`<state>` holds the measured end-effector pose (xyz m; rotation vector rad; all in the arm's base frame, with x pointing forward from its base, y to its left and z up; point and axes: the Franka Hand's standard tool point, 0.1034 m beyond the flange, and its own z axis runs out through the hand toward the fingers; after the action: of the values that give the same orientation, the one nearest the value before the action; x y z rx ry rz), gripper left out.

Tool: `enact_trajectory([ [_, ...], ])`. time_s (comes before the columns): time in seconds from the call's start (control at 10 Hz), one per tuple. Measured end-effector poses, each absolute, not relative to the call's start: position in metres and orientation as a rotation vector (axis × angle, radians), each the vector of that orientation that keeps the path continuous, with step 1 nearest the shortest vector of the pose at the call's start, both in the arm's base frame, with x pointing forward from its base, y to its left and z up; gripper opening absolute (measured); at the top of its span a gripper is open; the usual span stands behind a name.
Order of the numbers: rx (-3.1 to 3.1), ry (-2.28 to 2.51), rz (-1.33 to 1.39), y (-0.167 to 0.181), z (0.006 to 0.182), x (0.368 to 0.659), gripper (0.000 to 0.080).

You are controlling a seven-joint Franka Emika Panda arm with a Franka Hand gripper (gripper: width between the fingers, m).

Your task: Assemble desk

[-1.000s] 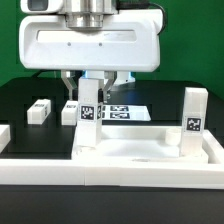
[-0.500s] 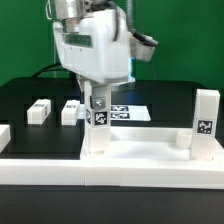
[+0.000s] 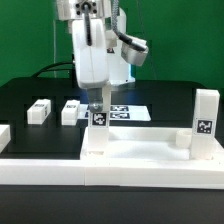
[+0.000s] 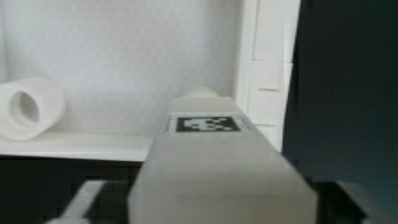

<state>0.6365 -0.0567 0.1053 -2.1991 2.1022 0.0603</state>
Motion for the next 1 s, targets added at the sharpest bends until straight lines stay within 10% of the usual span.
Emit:
enact_trajectory([
  [0.1,-2.204,2.098,0.06,-0.056,0.105,0.637,0.0605],
  [1.0,-3.092,0.405,-0.008,-0.046,0.112,0.628,0.0649],
])
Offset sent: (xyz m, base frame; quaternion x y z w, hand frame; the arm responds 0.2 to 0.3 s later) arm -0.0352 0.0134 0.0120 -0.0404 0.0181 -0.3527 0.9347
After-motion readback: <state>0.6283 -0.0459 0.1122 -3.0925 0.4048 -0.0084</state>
